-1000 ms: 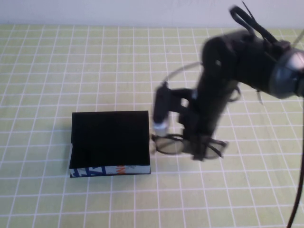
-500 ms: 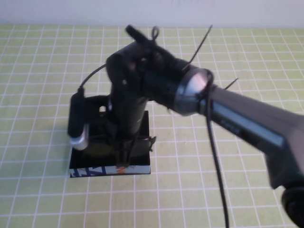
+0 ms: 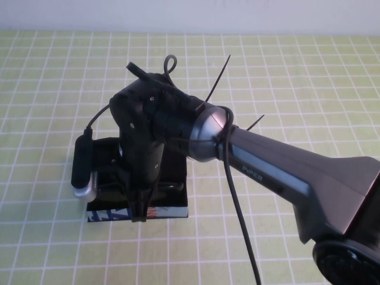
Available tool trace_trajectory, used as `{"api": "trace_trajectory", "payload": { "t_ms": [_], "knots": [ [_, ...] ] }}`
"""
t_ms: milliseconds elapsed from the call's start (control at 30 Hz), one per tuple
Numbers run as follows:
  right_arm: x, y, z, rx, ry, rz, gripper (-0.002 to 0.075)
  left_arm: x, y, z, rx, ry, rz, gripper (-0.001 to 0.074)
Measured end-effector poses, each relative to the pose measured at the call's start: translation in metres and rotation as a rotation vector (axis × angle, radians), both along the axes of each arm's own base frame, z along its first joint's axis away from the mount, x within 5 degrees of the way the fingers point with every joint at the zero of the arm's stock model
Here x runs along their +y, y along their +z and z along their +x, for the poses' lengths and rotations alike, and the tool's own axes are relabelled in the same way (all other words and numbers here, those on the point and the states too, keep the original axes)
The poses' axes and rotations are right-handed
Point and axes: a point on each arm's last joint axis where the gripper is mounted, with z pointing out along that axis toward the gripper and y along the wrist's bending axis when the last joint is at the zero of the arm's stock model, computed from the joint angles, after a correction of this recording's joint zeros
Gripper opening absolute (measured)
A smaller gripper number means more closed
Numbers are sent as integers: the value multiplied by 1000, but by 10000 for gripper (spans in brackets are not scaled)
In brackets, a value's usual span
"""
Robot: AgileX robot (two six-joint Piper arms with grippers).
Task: Return glasses to glasses case
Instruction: Place the glasses in the glasses case
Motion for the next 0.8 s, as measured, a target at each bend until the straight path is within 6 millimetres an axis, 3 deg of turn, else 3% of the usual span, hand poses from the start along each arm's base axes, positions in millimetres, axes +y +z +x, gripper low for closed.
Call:
{"api": "trace_trajectory", "payload": {
  "t_ms": [800],
  "knots": [
    [-1, -18, 8, 45, -33, -7, 64, 0, 0, 0, 0, 0, 0, -2]
  ]
}}
